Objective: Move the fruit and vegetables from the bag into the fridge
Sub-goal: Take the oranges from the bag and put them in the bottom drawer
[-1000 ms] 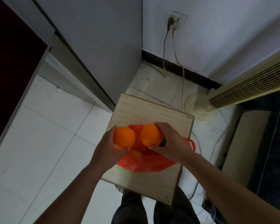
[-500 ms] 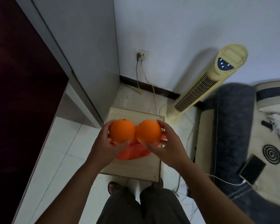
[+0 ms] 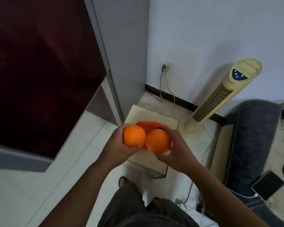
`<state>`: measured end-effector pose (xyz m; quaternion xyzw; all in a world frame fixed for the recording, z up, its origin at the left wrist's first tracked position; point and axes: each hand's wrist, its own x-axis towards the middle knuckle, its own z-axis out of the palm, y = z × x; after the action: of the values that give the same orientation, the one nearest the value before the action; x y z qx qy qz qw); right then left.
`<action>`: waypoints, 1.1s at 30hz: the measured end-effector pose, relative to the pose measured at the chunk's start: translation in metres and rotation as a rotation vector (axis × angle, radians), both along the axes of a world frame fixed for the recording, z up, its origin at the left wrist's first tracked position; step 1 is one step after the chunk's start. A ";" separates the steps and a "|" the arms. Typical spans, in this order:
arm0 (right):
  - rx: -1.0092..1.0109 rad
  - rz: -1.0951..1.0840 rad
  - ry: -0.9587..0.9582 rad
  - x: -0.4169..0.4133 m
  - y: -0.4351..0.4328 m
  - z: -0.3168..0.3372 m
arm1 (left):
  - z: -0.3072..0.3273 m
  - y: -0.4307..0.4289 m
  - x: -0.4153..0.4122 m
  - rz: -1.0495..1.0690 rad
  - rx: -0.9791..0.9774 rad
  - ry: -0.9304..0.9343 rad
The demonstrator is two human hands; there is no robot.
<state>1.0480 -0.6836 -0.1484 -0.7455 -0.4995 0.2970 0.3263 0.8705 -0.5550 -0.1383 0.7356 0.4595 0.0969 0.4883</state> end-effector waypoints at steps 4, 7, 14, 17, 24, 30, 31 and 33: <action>-0.070 0.111 -0.048 -0.014 -0.020 0.001 | 0.002 -0.055 -0.020 0.112 0.087 0.014; -0.068 0.155 -0.023 -0.021 -0.032 0.005 | 0.004 -0.090 -0.036 0.180 0.142 0.002; -0.017 0.287 -0.030 -0.049 -0.042 0.031 | 0.021 -0.132 -0.081 0.342 0.141 -0.092; -0.016 0.316 -0.045 -0.064 -0.047 0.040 | 0.028 -0.138 -0.098 0.373 0.150 -0.118; 0.011 0.428 -0.193 -0.132 -0.050 0.053 | 0.037 -0.153 -0.174 0.387 0.182 -0.166; 0.054 0.507 -0.126 -0.262 -0.038 0.071 | 0.049 -0.167 -0.305 0.535 0.210 -0.164; 0.067 0.515 -0.104 -0.285 -0.037 0.072 | 0.051 -0.170 -0.327 0.561 0.217 -0.162; 0.095 0.536 -0.066 -0.328 -0.036 0.072 | 0.055 -0.176 -0.369 0.610 0.227 -0.163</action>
<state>0.7200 -0.7196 -0.0761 -0.5798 -0.7028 0.3245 0.2542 0.5012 -0.7312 -0.0834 0.6037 0.6041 0.3474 0.3871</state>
